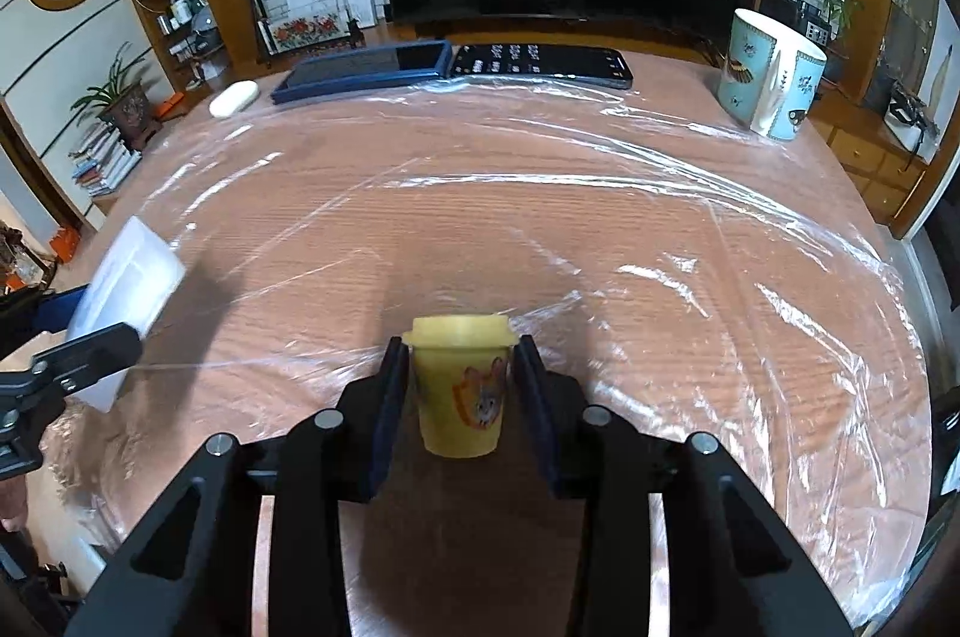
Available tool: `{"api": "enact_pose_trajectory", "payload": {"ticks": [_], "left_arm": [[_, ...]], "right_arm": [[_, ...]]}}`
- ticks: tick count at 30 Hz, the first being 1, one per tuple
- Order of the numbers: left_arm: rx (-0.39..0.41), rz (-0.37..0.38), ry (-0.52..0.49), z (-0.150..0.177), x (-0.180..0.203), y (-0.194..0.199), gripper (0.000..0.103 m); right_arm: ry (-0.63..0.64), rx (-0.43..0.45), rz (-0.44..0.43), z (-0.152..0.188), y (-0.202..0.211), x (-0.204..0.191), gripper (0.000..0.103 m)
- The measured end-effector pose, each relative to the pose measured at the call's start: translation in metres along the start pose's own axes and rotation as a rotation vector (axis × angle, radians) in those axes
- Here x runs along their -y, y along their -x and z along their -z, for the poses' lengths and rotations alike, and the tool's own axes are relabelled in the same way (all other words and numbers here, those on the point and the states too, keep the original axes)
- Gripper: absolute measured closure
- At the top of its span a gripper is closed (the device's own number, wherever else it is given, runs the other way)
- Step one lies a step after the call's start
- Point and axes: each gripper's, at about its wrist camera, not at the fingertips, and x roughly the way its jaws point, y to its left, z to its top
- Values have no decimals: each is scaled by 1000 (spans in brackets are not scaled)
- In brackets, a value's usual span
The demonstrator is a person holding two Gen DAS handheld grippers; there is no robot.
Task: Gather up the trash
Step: 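Carry the white box with the left tool while the right tool carries the yellow cup over the bin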
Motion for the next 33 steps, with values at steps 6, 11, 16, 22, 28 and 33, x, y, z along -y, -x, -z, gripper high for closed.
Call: {"api": "enact_pose_trajectory", "payload": {"ticks": [6,11,16,22,28,33], "left_arm": [[-5,21,-6,12,3,5,48],[-15,39,-8,21,3,9,48],[-19,49,-13,29,8,15,48],[-13,52,-15,40,18,26,48],[-11,38,-7,54,34,35,48],[-12,25,7,67,50,46,48]], "right_arm": [[-17,12,-12,16,17,-5,69],[-50,20,-14,25,26,-5,69],[-58,36,-23,37,43,-9,69],[-45,49,-53,53,64,-14,69],[-31,46,-97,71,82,-11,69],[-11,39,-135,87,97,-8,69]]}}
